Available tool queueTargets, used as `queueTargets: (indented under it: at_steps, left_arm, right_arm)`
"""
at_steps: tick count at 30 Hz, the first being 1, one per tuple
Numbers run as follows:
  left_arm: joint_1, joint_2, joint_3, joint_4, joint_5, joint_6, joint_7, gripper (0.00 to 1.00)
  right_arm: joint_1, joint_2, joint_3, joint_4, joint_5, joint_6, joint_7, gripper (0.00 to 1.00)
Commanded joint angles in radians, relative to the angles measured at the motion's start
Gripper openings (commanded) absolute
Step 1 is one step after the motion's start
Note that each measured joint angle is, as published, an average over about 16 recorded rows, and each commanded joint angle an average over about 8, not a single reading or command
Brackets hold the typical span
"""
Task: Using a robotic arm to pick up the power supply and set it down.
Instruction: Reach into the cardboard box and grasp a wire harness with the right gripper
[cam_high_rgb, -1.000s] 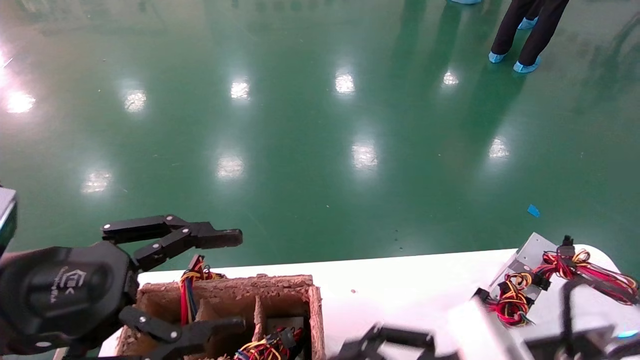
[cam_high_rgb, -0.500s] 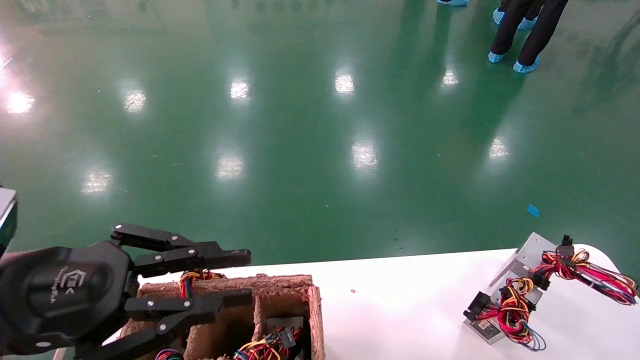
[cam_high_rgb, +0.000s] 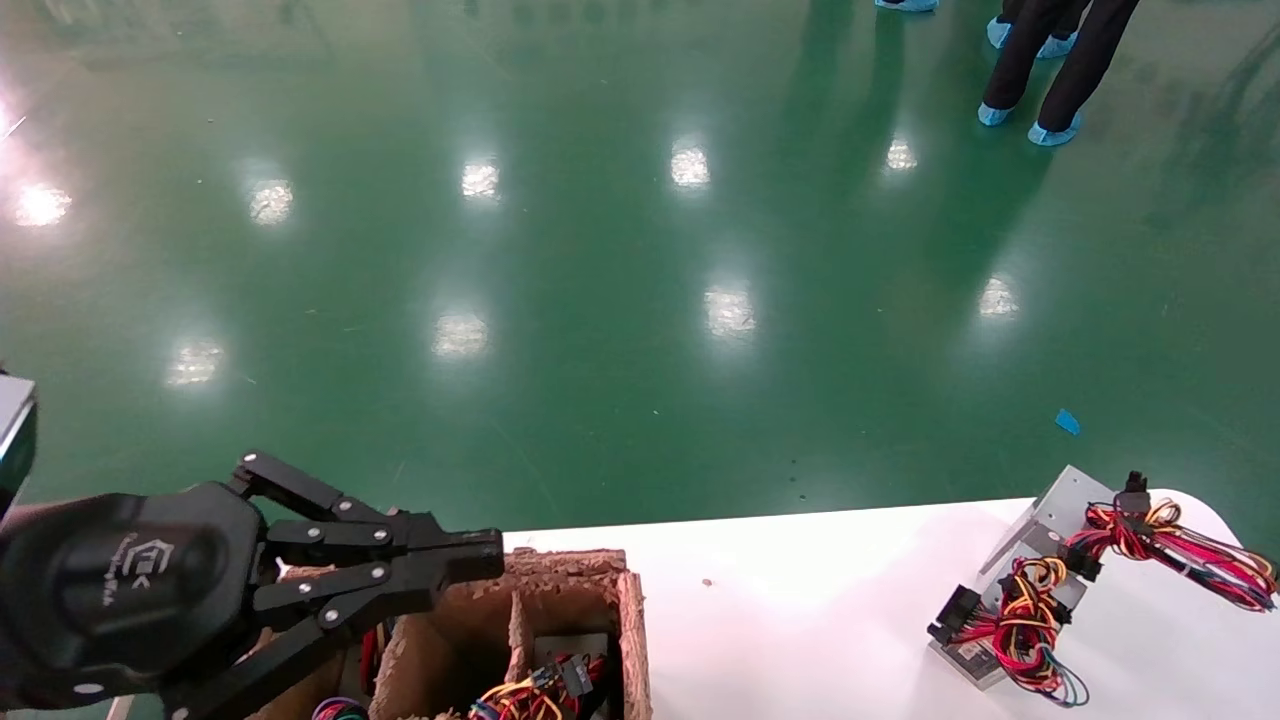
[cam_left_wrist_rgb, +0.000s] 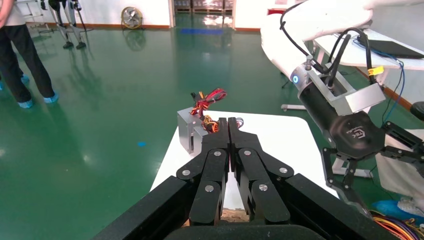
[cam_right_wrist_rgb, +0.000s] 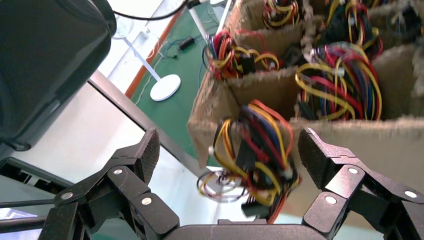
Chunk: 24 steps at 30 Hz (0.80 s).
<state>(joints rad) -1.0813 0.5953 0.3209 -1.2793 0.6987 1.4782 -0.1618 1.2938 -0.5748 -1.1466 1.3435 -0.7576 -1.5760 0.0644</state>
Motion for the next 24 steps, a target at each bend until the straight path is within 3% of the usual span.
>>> queueTargets:
  at_steps: [1,4,8,12,18,21,24]
  left_arm:
    - [0.0,0.0,0.0,0.0,0.0,0.0,0.0,0.0]
    - [0.0,0.0,0.0,0.0,0.0,0.0,0.0,0.0]
    - [0.0,0.0,0.0,0.0,0.0,0.0,0.0,0.0]
    - [0.0,0.0,0.0,0.0,0.0,0.0,0.0,0.0]
    - [0.0,0.0,0.001,0.0,0.0,0.0,0.0,0.0]
    - [0.0,0.0,0.001,0.0,0.0,0.0,0.0,0.0]
    - [0.0,0.0,0.001,0.0,-0.001,0.0,0.0,0.0]
  right_arm:
    - [0.009,0.017,-0.025,-0.001,0.002,0.003,-0.005,0.83]
    - [0.01,0.035,-0.047,-0.003,0.008,0.009,-0.014,0.81]
    - [0.006,0.043,-0.067,-0.005,0.011,0.024,-0.026,0.71]
    - [0.001,0.044,-0.078,-0.006,0.005,0.047,-0.034,0.5]
    - [-0.009,0.041,-0.083,-0.008,0.0,0.079,-0.037,0.1]
    - [-0.014,0.035,-0.085,-0.008,0.0,0.09,-0.038,0.0]
    - [-0.018,0.026,-0.088,-0.007,-0.001,0.097,-0.037,0.0]
